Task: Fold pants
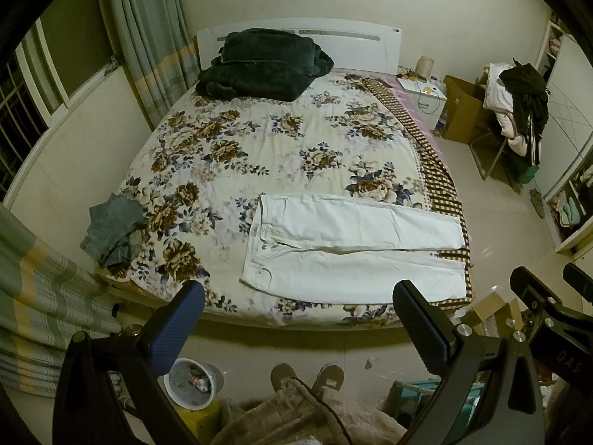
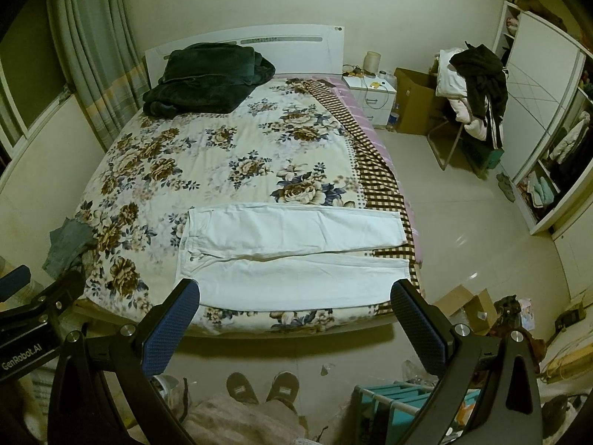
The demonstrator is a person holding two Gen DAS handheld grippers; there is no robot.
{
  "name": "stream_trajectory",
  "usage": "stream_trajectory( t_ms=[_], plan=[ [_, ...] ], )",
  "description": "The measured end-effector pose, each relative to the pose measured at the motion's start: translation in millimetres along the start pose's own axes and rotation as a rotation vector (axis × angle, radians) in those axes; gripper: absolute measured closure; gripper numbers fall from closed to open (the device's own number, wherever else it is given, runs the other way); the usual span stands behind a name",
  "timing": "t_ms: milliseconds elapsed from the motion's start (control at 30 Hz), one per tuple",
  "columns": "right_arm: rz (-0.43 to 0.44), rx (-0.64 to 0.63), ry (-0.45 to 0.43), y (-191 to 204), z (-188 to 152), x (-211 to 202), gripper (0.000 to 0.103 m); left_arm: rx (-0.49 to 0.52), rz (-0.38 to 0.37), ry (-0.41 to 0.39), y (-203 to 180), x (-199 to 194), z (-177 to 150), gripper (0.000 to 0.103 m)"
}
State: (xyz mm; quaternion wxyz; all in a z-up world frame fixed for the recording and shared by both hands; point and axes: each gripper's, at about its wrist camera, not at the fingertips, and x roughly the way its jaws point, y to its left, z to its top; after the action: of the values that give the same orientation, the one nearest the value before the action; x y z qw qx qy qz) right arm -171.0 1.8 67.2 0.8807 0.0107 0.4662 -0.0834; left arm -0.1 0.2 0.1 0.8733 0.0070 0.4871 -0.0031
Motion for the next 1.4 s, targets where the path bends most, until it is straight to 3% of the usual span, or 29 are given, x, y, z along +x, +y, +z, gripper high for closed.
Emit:
stream_trajectory(
  t_ms=[1400],
  plan=[
    [0.003, -0.001, 0.007, 0.2, -3.2, 0.7, 0.0, -0.001, -0.009, 0.006, 0.1, 0.6, 0.0, 0.0]
  ],
)
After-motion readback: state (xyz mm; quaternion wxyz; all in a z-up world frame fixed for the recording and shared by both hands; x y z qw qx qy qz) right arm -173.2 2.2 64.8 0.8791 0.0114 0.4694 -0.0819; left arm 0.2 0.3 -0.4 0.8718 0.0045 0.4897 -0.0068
